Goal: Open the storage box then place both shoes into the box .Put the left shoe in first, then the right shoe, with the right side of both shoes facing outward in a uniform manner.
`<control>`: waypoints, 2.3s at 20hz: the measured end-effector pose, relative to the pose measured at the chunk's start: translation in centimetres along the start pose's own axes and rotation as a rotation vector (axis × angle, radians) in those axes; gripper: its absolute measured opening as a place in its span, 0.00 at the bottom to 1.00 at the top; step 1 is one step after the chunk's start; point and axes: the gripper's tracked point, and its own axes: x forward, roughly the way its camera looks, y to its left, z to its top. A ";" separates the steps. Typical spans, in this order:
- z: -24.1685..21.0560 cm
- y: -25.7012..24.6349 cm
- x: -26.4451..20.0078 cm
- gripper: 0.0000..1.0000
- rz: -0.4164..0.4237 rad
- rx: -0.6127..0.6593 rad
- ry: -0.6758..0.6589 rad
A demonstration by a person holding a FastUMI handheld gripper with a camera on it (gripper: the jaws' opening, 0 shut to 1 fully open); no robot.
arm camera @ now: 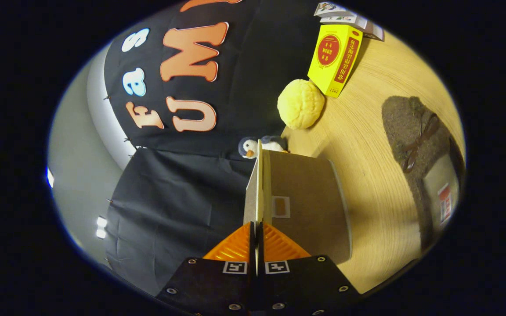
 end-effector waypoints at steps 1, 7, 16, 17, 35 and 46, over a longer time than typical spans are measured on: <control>-0.1 1.2 -0.3 0.00 0.010 -0.014 -0.012; -0.9 10.4 1.7 0.00 0.051 -0.133 -0.069; -7.5 19.7 12.1 0.01 0.058 -0.313 -0.021; -8.6 20.0 13.3 0.00 0.058 -0.316 -0.009; -15.9 17.7 22.7 0.98 -0.101 -0.432 0.081; -3.4 7.5 7.0 0.98 -0.390 -0.499 -0.182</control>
